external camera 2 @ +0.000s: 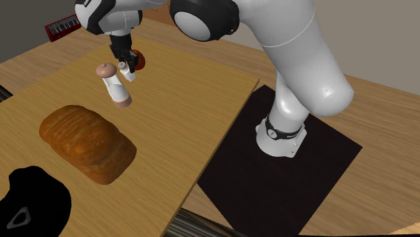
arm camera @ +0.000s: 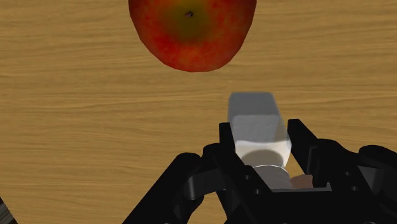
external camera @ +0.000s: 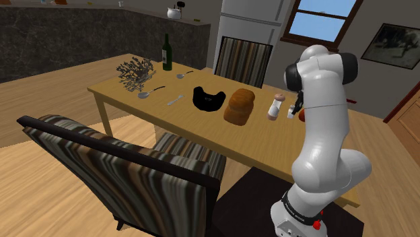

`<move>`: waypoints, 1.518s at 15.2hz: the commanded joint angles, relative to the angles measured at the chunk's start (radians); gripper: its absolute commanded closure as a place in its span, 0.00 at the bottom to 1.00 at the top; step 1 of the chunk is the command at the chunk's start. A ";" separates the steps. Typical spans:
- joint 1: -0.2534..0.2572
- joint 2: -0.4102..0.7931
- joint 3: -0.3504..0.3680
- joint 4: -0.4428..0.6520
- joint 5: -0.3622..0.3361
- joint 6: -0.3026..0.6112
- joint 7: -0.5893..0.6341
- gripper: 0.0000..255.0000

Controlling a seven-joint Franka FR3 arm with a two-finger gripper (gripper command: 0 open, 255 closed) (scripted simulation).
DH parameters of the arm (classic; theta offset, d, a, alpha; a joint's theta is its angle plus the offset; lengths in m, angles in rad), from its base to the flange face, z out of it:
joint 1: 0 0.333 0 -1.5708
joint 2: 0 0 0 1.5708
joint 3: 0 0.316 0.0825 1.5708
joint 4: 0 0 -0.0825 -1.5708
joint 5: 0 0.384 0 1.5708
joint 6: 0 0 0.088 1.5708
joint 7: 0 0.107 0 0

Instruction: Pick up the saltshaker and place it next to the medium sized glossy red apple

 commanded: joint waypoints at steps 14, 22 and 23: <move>0.009 -0.017 -0.012 -0.003 -0.013 -0.012 0.006 0.00; 0.036 -0.073 -0.054 0.001 -0.060 -0.064 0.030 0.00; 0.036 -0.073 -0.054 0.001 -0.060 -0.064 0.030 0.00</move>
